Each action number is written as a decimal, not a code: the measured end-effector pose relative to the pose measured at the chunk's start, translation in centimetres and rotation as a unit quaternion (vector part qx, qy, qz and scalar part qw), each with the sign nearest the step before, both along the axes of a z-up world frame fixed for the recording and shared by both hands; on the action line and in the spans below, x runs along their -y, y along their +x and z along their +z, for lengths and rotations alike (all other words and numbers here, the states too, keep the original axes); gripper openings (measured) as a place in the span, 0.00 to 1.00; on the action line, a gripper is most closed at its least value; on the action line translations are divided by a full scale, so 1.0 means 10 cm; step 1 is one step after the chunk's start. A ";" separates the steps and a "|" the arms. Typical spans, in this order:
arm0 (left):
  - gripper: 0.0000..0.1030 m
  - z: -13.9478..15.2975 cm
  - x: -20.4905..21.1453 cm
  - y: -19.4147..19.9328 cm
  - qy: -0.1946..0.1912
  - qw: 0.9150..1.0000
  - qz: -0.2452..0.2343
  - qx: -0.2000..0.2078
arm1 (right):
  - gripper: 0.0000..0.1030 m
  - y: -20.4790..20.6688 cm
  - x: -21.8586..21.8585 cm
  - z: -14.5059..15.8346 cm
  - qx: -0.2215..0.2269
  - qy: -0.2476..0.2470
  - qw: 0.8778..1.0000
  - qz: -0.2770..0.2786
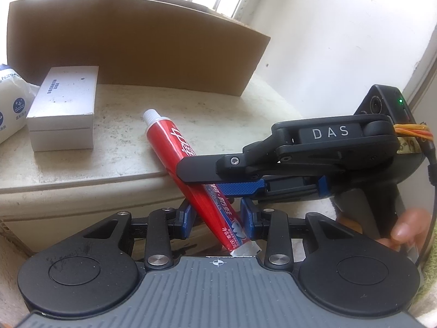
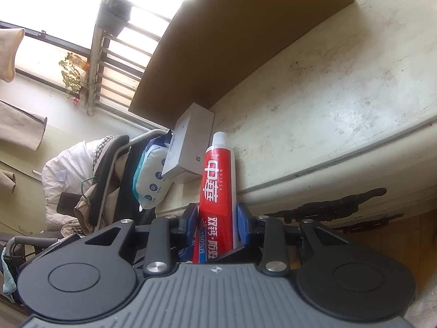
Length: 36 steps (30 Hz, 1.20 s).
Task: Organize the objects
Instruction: 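Carry the toothpaste tube over into the cardboard box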
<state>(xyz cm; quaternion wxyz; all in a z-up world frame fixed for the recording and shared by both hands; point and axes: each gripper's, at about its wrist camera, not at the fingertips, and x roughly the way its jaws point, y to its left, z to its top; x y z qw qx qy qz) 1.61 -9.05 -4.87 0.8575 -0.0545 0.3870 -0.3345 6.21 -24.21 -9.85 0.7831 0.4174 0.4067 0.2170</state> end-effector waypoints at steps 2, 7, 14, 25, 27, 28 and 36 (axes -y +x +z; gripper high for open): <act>0.34 0.01 0.01 -0.01 0.001 1.000 -0.001 0.003 | 0.33 -0.01 0.01 0.00 0.002 0.000 1.000 -0.001; 0.34 0.03 0.04 -0.01 0.000 1.000 -0.002 0.006 | 0.33 -0.02 0.01 0.02 0.007 -0.002 1.000 -0.003; 0.34 0.06 0.05 -0.01 -0.002 1.000 -0.004 0.020 | 0.33 -0.02 -0.01 0.08 0.016 -0.013 1.000 -0.006; 0.34 0.20 0.08 0.04 0.008 0.999 -0.022 0.043 | 0.33 -0.05 -0.01 0.16 0.039 -0.016 0.999 -0.024; 0.34 0.25 0.10 0.06 0.009 0.999 -0.024 0.048 | 0.33 -0.05 0.00 0.20 0.045 -0.016 0.998 -0.027; 0.34 0.28 0.12 0.07 0.010 0.998 -0.025 0.051 | 0.33 -0.05 0.01 0.23 0.048 -0.016 0.998 -0.029; 0.34 0.56 0.22 0.21 0.016 0.996 -0.034 0.077 | 0.34 0.05 0.09 0.48 0.074 -0.018 0.996 -0.042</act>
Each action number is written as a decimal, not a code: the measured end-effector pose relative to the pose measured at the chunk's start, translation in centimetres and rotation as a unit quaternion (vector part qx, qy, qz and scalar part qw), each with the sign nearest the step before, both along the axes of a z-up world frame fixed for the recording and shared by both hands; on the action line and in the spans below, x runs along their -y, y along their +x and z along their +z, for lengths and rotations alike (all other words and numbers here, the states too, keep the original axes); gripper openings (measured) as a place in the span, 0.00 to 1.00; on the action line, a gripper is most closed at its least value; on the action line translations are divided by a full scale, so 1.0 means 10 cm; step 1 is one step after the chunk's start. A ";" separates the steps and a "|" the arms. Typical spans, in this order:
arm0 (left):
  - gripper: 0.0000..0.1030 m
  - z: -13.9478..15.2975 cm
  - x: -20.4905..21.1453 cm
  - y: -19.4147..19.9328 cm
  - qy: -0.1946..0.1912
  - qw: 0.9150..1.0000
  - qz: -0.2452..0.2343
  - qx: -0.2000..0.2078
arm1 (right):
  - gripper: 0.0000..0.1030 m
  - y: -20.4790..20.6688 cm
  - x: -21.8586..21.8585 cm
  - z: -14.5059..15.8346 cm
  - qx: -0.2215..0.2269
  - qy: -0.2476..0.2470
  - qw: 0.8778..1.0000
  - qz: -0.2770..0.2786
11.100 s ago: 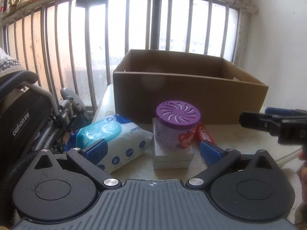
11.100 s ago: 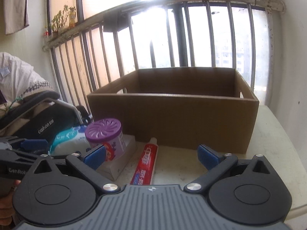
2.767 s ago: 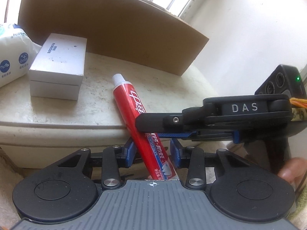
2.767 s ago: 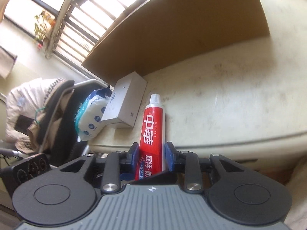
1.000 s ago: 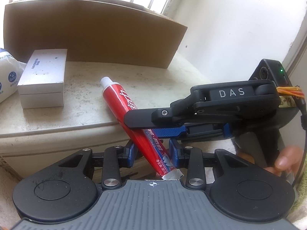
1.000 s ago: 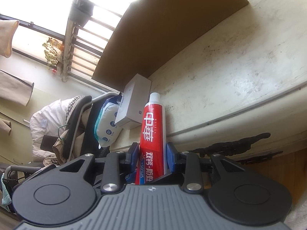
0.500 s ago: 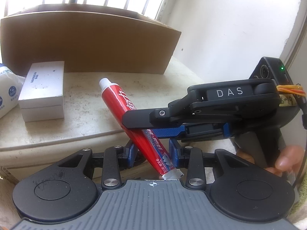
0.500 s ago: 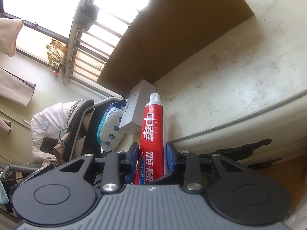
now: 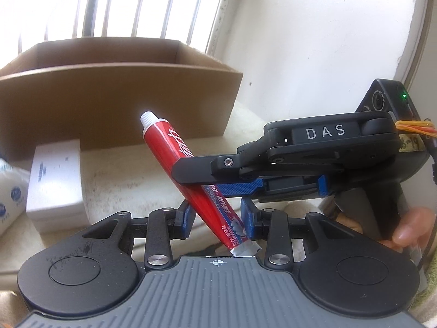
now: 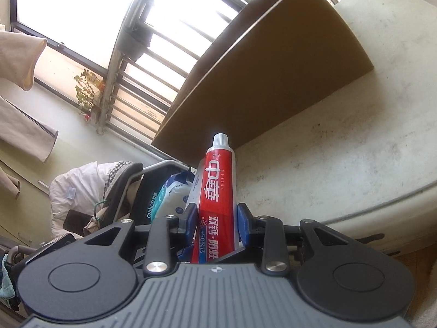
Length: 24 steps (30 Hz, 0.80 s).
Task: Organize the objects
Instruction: 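Carry the toothpaste tube over into the cardboard box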
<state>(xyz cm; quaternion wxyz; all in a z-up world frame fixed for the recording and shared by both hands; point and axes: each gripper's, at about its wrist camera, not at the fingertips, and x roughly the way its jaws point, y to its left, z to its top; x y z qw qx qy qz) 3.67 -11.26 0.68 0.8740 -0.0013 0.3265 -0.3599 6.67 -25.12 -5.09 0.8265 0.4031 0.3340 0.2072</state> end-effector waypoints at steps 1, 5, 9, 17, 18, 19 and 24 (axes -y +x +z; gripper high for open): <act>0.34 0.04 0.01 0.02 0.000 1.000 0.000 0.003 | 0.34 0.02 0.01 0.04 0.004 -0.001 1.000 -0.001; 0.34 0.20 0.05 0.11 -0.001 1.000 -0.001 0.019 | 0.34 0.09 0.03 0.20 0.022 -0.005 1.000 -0.002; 0.34 0.33 0.09 0.19 -0.002 0.999 -0.002 0.036 | 0.34 0.18 0.05 0.36 0.038 -0.010 0.999 -0.003; 0.34 0.58 0.18 0.44 -0.004 0.998 0.001 0.061 | 0.34 0.44 0.13 0.69 0.068 -0.029 0.997 -0.002; 0.34 0.61 0.20 0.48 -0.005 0.998 0.001 0.064 | 0.34 0.48 0.14 0.73 0.072 -0.035 0.997 -0.002; 0.34 0.65 0.23 0.53 -0.006 0.998 0.001 0.067 | 0.34 0.52 0.16 0.78 0.075 -0.039 0.996 -0.002; 0.34 0.78 0.35 0.74 -0.009 0.997 -0.002 0.074 | 0.34 0.73 0.27 1.00 0.087 -0.064 0.994 -0.003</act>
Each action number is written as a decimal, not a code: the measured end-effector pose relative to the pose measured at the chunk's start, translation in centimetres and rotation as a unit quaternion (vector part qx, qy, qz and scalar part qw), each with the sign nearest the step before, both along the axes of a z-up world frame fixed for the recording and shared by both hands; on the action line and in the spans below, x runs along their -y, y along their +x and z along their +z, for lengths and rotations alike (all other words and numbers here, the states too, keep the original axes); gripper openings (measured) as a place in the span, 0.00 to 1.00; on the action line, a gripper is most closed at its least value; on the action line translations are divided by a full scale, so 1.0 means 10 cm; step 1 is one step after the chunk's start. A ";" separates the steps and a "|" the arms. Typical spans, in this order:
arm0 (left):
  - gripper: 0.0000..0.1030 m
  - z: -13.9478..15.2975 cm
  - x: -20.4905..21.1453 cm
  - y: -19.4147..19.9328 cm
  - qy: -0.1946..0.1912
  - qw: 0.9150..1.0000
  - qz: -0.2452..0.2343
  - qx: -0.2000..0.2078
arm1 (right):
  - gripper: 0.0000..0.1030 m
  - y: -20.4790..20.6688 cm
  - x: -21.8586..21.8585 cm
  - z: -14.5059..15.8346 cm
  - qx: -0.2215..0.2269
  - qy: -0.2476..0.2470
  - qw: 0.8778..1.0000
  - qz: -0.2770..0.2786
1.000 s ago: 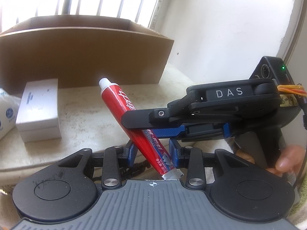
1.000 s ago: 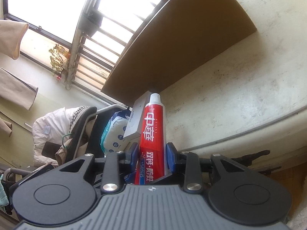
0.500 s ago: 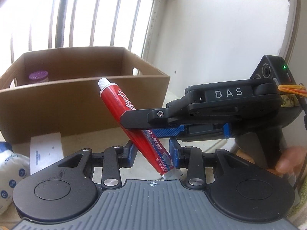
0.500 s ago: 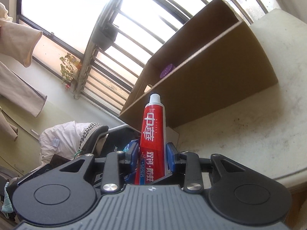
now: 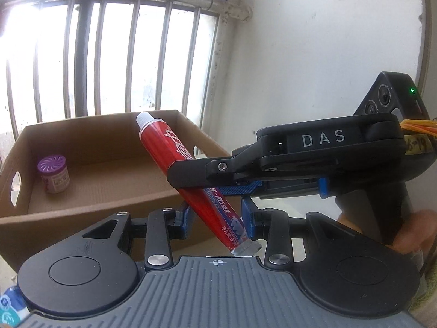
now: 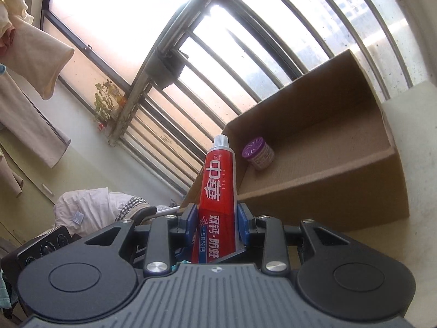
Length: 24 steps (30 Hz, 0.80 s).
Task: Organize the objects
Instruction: 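Carry the toothpaste tube over into the cardboard box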
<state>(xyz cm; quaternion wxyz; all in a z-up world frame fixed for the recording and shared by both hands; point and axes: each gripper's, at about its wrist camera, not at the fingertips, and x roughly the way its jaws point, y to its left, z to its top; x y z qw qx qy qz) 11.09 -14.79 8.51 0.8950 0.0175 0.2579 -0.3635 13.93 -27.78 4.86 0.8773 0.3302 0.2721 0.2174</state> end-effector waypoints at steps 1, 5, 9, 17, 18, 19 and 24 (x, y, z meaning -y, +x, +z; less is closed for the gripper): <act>0.34 0.02 0.03 0.06 0.000 1.000 -0.001 -0.003 | 0.34 0.05 0.03 0.03 0.000 -0.006 1.000 -0.001; 0.34 0.04 0.18 0.40 0.000 1.000 -0.004 -0.026 | 0.35 0.30 0.15 0.12 -0.007 -0.031 0.999 -0.003; 0.35 0.02 0.37 0.67 0.013 0.999 0.001 -0.044 | 0.35 0.63 0.31 0.08 -0.034 -0.043 0.998 0.005; 0.35 -0.18 0.69 1.30 0.030 0.992 0.011 -0.119 | 0.36 1.27 0.49 -0.09 -0.114 -0.097 0.989 0.016; 0.35 -0.21 0.72 1.36 0.031 0.991 0.012 -0.132 | 0.36 1.33 0.49 -0.11 -0.126 -0.107 0.986 0.017; 0.35 -0.25 0.73 1.43 0.029 0.989 0.014 -0.147 | 0.36 1.39 0.49 -0.14 -0.137 -0.120 0.983 0.020; 0.35 -0.39 0.76 1.63 0.020 0.980 0.022 -0.197 | 0.37 1.58 0.49 -0.30 -0.185 -0.152 0.971 0.030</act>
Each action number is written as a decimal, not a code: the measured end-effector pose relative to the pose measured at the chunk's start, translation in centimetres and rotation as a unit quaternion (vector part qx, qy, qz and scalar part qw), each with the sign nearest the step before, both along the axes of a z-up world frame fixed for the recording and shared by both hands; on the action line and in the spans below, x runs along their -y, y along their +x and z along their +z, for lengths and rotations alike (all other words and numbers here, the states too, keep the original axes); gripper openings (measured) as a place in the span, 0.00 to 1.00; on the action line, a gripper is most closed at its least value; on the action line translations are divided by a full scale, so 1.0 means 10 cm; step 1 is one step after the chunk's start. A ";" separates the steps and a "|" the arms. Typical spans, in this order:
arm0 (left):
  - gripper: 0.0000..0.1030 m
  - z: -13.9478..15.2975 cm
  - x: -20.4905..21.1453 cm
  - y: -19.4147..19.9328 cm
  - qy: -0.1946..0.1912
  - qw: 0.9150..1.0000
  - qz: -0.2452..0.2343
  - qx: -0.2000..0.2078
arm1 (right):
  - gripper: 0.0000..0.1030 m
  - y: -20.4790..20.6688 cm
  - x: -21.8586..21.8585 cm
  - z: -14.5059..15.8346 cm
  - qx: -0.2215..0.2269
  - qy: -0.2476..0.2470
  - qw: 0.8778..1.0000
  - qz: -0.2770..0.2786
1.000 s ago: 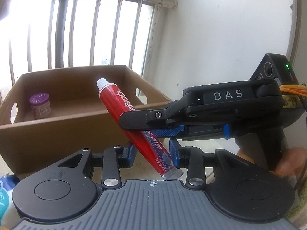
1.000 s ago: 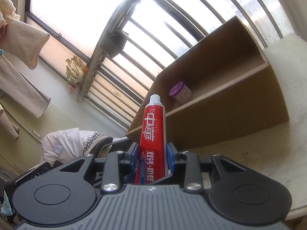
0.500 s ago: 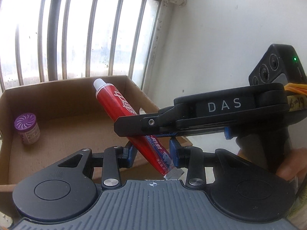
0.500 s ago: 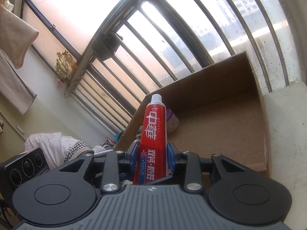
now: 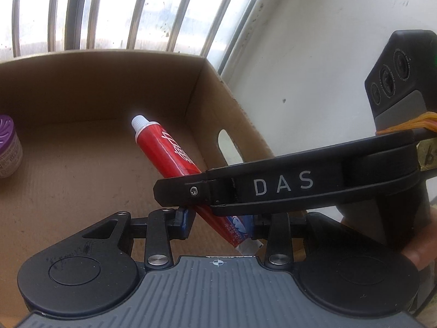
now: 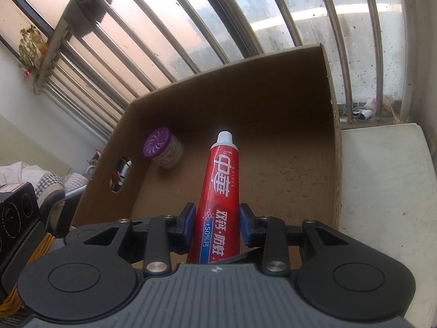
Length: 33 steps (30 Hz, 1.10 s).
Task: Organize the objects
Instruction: 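Carry the toothpaste tube over into the cardboard box, then lower the toothpaste tube into the box and open the right gripper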
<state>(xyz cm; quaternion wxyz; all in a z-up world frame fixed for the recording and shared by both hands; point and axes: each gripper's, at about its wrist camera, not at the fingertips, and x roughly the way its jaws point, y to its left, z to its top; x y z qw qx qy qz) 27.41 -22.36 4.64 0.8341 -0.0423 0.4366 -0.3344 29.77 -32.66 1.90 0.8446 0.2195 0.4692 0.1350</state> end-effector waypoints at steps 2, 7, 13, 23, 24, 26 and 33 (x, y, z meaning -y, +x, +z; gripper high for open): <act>0.35 -0.03 0.00 0.03 -0.002 1.000 0.006 -0.007 | 0.36 0.06 -0.05 0.00 -0.006 -0.015 1.000 0.004; 0.36 -0.07 0.03 0.06 0.010 1.000 0.012 -0.014 | 0.36 0.09 -0.19 0.02 -0.002 -0.066 0.998 0.007; 0.39 -0.12 0.02 0.10 0.015 0.999 0.026 -0.026 | 0.37 0.12 -0.18 0.01 0.003 -0.083 0.997 0.002; 0.48 -0.07 0.02 0.10 0.023 0.999 0.041 -0.020 | 0.43 0.15 -0.18 0.08 0.018 -0.062 0.998 -0.008; 0.52 -0.06 0.02 0.09 0.026 0.999 0.042 -0.012 | 0.43 0.16 -0.17 0.10 0.019 -0.061 0.998 -0.011; 0.54 -0.03 0.00 0.09 0.024 0.999 0.044 -0.009 | 0.43 0.15 -0.15 0.11 0.021 -0.054 0.998 -0.014; 0.58 0.08 -0.08 -0.07 0.016 0.999 0.050 -0.001 | 0.52 -0.05 -0.01 0.30 0.058 -0.038 0.997 -0.033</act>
